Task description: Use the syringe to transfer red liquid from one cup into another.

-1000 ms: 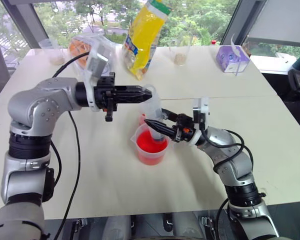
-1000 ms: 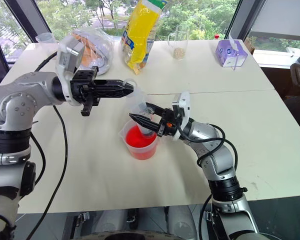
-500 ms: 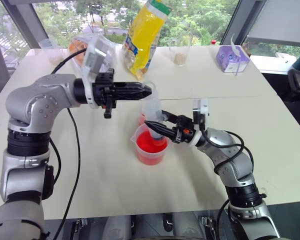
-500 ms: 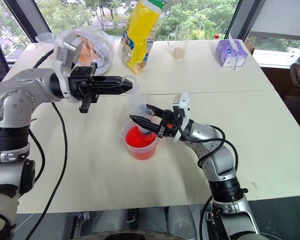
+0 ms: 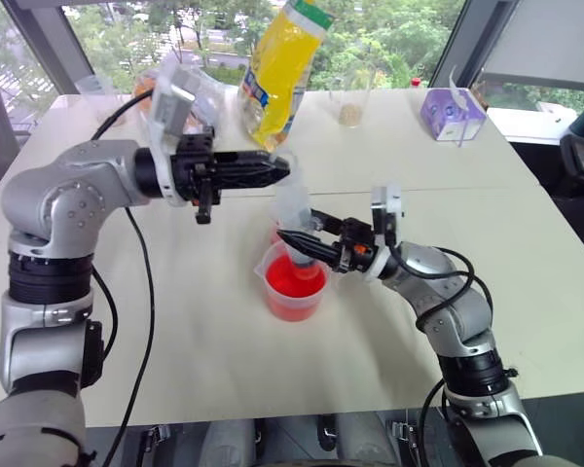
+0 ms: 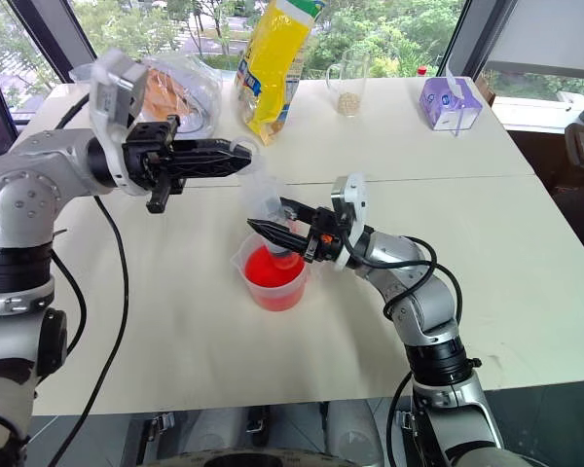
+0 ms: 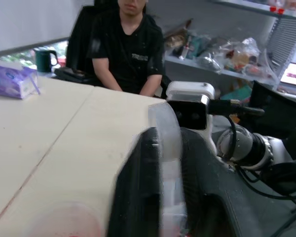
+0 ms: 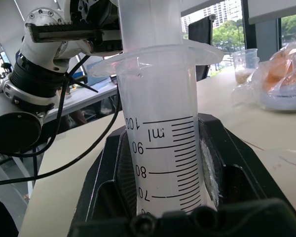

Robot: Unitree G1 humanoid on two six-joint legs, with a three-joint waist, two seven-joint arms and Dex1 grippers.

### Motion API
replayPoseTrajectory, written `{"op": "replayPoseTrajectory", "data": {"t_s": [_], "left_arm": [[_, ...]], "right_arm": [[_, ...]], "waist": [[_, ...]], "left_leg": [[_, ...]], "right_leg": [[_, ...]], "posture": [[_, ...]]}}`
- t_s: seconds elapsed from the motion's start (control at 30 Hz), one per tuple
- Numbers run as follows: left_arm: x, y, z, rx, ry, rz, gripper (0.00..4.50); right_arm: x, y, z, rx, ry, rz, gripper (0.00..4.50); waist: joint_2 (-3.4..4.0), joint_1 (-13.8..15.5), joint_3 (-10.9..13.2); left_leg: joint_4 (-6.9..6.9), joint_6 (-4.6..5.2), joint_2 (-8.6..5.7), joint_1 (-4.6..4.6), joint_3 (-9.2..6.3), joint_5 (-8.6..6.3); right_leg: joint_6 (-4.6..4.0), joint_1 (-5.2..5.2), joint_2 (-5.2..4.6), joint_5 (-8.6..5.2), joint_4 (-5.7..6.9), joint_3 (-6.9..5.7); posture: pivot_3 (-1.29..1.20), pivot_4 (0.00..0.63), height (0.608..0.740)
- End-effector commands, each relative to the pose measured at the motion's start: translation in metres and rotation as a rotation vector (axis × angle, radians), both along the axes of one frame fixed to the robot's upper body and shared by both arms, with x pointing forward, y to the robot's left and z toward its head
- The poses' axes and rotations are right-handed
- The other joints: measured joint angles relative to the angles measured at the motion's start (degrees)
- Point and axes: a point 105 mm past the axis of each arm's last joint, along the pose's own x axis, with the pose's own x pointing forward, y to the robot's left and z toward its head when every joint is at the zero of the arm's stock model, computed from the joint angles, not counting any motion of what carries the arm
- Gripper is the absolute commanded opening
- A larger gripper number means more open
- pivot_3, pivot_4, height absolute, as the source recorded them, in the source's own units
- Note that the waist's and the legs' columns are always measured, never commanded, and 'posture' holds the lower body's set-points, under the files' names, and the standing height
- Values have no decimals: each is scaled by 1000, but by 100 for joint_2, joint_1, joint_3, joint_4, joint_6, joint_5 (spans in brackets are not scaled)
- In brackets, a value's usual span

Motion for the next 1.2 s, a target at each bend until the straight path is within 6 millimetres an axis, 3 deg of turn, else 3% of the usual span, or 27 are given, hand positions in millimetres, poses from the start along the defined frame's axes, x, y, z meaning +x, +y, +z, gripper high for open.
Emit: {"op": "replayPoseTrajectory", "data": {"t_s": [0.03,0.13,0.17,0.33,0.5,0.67,0.77,0.87,1.0,1.2], "left_arm": [[-2,7,11,-14,-59,29,2760],[0,10,7,1,-65,49,4290],[0,12,7,3,-64,56,4459],[4,31,9,8,-68,127,4459],[8,49,19,-16,-84,207,4459],[11,54,23,-32,-99,233,4459],[10,53,23,-35,-105,234,4459],[9,52,23,-40,-110,236,4459],[6,48,26,-52,-125,232,4459],[22,36,40,-98,-183,277,4459]], "right_arm": [[-11,5,27,48,-83,45,1359],[-12,5,30,52,-83,45,1359],[-12,5,30,53,-82,45,1359],[-11,2,33,70,-86,32,1359],[-6,-4,63,140,-136,10,1359],[16,-7,101,228,-159,13,1359],[35,-5,108,246,-169,1,1359],[54,-1,106,250,-178,-22,1359],[83,4,79,235,-152,-98,1359],[91,6,61,216,-147,-120,1359]], "waist": [[0,6,0],[-1,16,0],[-1,16,0],[-1,8,0],[0,2,0],[0,2,0],[0,10,0],[0,0,0],[0,-12,0],[1,9,1]], "left_leg": [[0,0,0,0,0,0],[1,-2,0,0,0,1],[1,-2,0,0,-1,1],[0,-2,0,0,-1,1],[0,-2,1,0,0,1],[0,-4,2,1,-1,2],[-1,-4,1,0,0,2],[-1,-4,-1,-1,3,2],[-1,-4,-1,-1,4,2],[-1,-5,1,-4,2,3]], "right_leg": [[0,0,0,0,0,0],[0,0,-1,0,0,0],[0,1,-1,0,0,0],[0,0,-1,0,0,0],[0,-1,0,0,1,-1],[0,-1,0,0,2,-1],[-1,-1,0,1,2,-1],[-1,-1,-1,1,1,-1],[-1,-1,-1,1,1,-1],[-1,-2,-4,1,1,-1]], "posture": [[0,150,740],[0,150,740],[0,150,740],[0,150,740],[0,150,740],[0,150,740],[0,150,740],[0,150,740],[0,150,740],[0,150,740]]}}
